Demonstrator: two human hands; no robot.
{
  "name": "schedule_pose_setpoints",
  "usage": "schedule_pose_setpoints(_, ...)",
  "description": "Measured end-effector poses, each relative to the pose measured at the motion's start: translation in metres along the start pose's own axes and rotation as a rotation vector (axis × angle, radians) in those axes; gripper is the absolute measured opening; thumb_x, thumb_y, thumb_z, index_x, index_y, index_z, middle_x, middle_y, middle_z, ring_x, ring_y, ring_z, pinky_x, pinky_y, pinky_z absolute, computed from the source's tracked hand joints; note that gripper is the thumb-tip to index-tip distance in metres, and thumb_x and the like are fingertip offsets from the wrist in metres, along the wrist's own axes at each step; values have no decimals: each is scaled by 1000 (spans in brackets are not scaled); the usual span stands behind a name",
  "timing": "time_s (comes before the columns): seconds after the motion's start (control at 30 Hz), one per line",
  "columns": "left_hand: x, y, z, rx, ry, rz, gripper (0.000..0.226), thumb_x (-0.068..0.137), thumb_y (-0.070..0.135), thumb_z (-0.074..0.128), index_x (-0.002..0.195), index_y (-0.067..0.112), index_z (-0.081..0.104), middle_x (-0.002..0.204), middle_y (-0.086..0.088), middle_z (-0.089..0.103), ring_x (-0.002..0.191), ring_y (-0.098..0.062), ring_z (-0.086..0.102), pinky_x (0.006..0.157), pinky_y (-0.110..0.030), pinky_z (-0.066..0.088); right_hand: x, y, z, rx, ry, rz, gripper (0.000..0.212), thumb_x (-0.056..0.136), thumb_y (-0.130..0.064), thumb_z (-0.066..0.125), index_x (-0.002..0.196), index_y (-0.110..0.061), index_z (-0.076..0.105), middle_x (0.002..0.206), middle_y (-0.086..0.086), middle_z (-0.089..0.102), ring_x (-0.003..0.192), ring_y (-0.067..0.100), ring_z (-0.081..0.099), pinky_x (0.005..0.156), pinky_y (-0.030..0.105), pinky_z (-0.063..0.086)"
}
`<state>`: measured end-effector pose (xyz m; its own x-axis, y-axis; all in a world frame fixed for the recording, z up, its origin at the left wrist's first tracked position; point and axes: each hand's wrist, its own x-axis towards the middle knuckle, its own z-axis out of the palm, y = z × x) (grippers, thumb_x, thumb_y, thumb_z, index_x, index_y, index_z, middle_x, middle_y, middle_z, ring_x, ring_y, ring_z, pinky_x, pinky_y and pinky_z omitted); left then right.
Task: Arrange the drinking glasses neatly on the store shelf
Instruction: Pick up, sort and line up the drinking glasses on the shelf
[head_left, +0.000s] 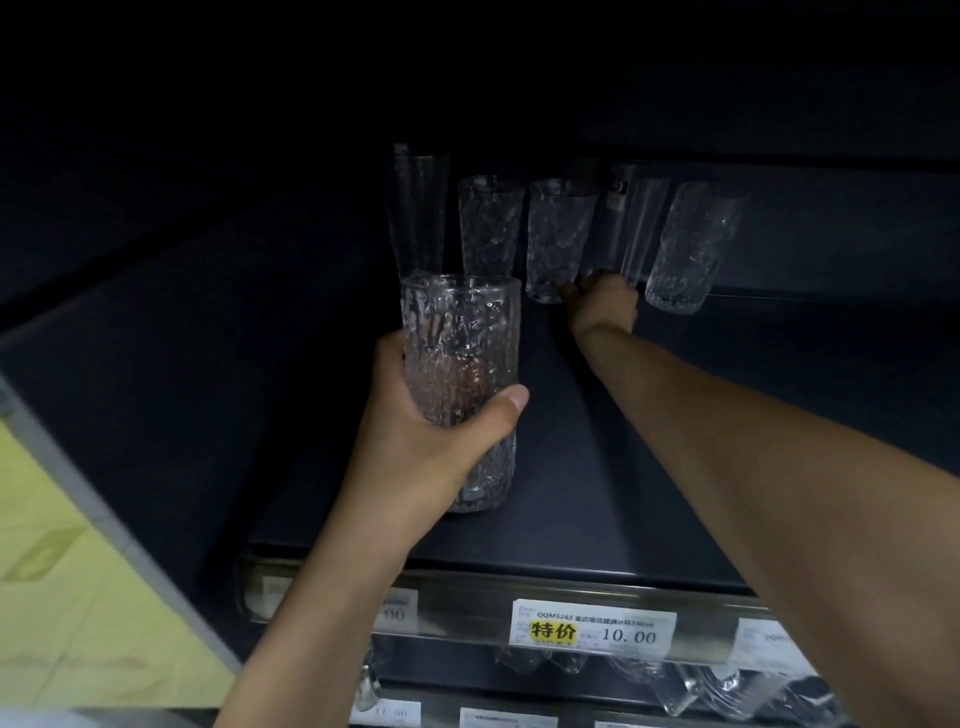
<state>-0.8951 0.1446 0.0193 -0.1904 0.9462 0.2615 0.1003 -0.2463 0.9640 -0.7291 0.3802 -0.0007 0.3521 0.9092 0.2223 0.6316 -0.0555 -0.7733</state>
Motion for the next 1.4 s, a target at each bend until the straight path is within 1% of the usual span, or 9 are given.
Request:
schedule_pose_setpoints(0.33,-1,-1,1,43,-20,29,52,73,18,82,106,37,47,96,18,66,86,12,64,71,-4,48,1,-1,1,-33,-11,-1,37,97,-34,60,105,1,69,111,17,69,102,28,65,76,26,48)
schedule_pose_setpoints(0.47,-7,-4,1,81,-19,71,57,71,16,83,107,39,45,102,18,63,90,13,63,71,-3,46,-7,3,-13,14,-112,-50,26,96,-24,57,103,-2,70,108,12,69,93,20,62,76,22,49)
schedule_pose_setpoints(0.63,-8,-6,-1,102,-11,83,60,72,10,83,108,38,44,105,15,62,89,13,62,70,-3,47,-37,27,-62,43,-395,-225,12,90,-31,67,99,-27,73,114,-7,70,112,12,62,104,27,45)
schedule_pose_setpoints(0.73,-7,-6,1,128,-36,77,65,72,10,83,115,35,42,107,15,61,89,15,61,69,-3,46,-53,56,-107,-43,-457,-289,4,88,-38,69,92,-40,68,107,-18,69,109,6,63,106,28,45)
schedule_pose_setpoints(0.9,-7,-1,7,116,-131,32,78,61,21,94,117,37,42,115,8,63,99,2,65,84,-23,50,-65,103,-185,-307,-453,-338,40,92,-50,61,127,-31,61,131,-13,58,122,5,51,104,20,35)
schedule_pose_setpoints(1.07,-9,6,24,106,-253,-20,99,48,37,91,133,27,41,122,4,64,109,-7,66,92,-33,52,-68,140,-235,-461,-453,-307,57,92,-55,57,143,-31,47,145,-2,49,134,18,41,108,25,29)
schedule_pose_setpoints(1.17,-10,13,41,114,-308,-51,94,56,27,97,133,31,43,122,9,65,107,-1,65,95,-29,51,-69,155,-247,-487,-451,-297,61,92,-59,52,145,-32,44,150,-1,43,140,20,35,116,31,26)
schedule_pose_setpoints(1.27,-5,19,63,135,-381,-62,86,58,30,93,132,33,50,122,12,67,108,2,64,96,-24,49,-66,161,-247,-479,-438,-318,66,88,-66,48,146,-34,43,154,-2,40,142,20,33,119,39,26)
schedule_pose_setpoints(1.4,9,18,109,124,-374,-26,70,69,16,88,128,26,51,114,14,66,100,8,65,77,-6,50,-63,165,-244,-494,-419,-345,62,91,-63,48,146,-34,43,155,-2,40,142,20,32,119,42,25)
